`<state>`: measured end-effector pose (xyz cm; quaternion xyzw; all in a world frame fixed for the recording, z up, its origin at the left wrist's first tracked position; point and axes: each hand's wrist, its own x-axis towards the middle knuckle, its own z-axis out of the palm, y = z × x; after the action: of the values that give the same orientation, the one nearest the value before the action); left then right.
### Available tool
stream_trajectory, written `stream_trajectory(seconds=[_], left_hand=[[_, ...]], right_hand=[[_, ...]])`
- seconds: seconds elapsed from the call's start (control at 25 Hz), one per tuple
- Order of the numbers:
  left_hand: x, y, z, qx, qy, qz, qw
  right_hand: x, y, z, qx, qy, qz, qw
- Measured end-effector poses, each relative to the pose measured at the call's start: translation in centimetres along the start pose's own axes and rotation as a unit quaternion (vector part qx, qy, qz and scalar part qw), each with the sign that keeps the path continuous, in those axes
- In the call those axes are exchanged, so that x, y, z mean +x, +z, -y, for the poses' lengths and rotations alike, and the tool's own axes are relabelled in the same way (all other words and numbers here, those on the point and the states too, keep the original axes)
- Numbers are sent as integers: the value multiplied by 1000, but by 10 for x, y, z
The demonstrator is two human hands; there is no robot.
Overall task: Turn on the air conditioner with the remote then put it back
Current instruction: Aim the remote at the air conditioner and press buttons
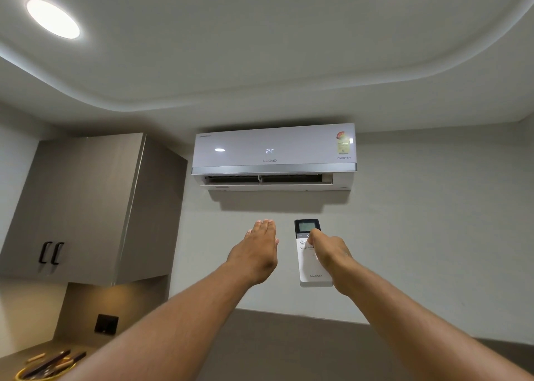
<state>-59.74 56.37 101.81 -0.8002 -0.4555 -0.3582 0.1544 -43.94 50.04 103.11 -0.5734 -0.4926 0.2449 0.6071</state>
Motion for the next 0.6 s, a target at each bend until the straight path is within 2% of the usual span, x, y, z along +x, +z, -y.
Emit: stream_trajectory(seconds=[0.6], left_hand=[[1, 0, 2, 4, -8, 2, 1000]], right_hand=[[3, 5, -3, -9, -2, 20, 1000]])
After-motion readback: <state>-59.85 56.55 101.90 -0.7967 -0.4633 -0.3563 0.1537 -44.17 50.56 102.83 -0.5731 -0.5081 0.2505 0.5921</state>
